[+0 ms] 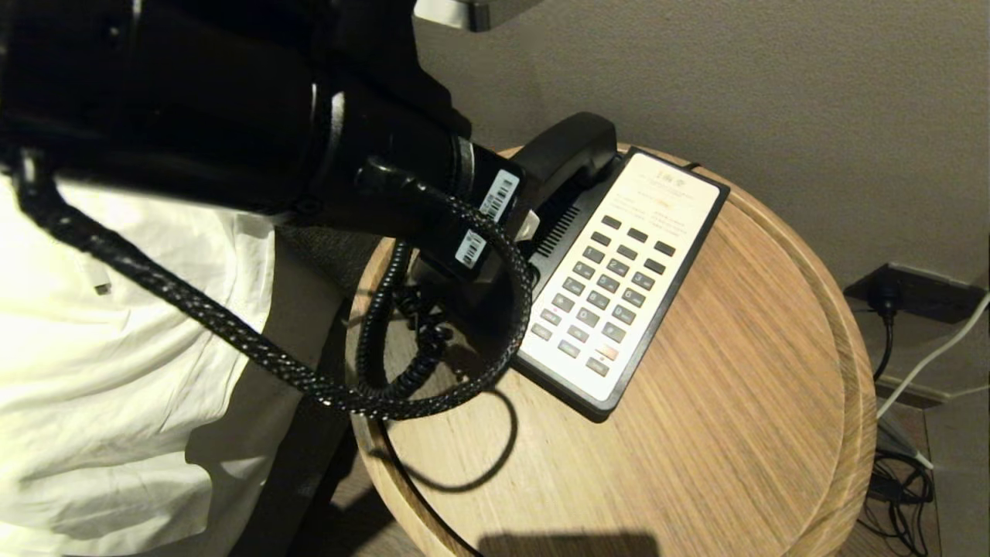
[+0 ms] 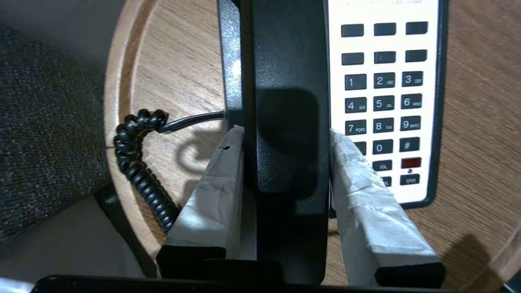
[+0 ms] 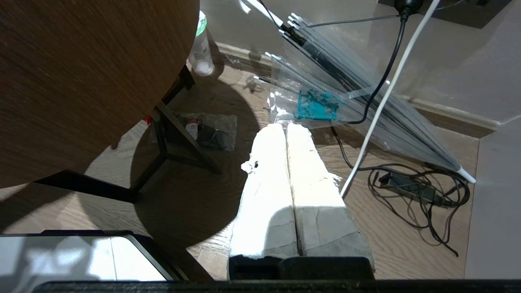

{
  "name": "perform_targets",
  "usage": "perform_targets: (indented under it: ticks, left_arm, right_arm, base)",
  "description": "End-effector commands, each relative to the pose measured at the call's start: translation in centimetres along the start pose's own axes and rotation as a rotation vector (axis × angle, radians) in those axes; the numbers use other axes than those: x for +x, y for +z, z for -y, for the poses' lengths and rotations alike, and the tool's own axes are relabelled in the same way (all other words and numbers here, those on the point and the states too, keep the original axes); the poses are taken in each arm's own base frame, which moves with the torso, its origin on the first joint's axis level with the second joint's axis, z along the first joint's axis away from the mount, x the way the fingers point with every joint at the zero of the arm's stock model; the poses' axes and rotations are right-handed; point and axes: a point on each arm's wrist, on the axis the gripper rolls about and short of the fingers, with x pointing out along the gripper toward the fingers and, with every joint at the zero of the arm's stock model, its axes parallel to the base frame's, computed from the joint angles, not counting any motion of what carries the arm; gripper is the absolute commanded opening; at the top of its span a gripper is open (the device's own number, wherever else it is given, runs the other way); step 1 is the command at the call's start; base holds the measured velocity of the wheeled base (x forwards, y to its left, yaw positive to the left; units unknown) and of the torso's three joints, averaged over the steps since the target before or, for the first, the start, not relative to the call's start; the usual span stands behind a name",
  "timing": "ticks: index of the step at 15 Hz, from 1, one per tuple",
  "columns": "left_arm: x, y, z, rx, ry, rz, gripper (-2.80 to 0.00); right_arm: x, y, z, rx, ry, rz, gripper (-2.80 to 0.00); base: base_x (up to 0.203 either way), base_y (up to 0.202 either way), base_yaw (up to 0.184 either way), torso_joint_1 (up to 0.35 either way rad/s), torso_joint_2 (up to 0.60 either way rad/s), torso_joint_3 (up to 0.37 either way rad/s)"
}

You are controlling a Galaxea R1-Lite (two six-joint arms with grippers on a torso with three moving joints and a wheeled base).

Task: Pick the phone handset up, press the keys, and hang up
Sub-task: Pick up the desk phone handset

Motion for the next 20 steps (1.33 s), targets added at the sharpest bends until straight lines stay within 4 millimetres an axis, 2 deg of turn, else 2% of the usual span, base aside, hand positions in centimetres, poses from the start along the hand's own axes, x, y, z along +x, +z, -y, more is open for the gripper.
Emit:
perform_targets:
  ticks: [1, 12, 15, 20]
  left_arm:
    - [-1.3, 0.1, -0.4, -0.009, 0.004, 0.026, -2.80]
    - [-5.3, 0.3, -1.7, -0.067, 0.031, 0.109, -2.80]
    - [-5.4, 0.5, -1.6, -0.071, 0.024, 0.121, -2.80]
    - [-6.9, 0.5, -1.8, -0.133, 0.004, 0.159, -2.80]
  right_arm:
    - [0.0, 0.0, 0.0, 0.000, 0.000, -0.002, -2.80]
    - [0.0, 0.0, 0.0, 0.000, 0.001, -0.001, -2.80]
    - [0.0, 0.0, 0.0, 0.000, 0.000, 0.001, -2.80]
    - [0.0, 0.0, 0.0, 0.000, 0.001, -0.001, -2.80]
  base:
    - [0.000, 0.000, 0.000, 0.000, 0.00, 0.000]
    - [0.000, 0.000, 0.000, 0.000, 0.00, 0.000]
    - [0.000, 0.000, 0.000, 0.000, 0.00, 0.000]
    - [0.000, 0.000, 0.000, 0.000, 0.00, 0.000]
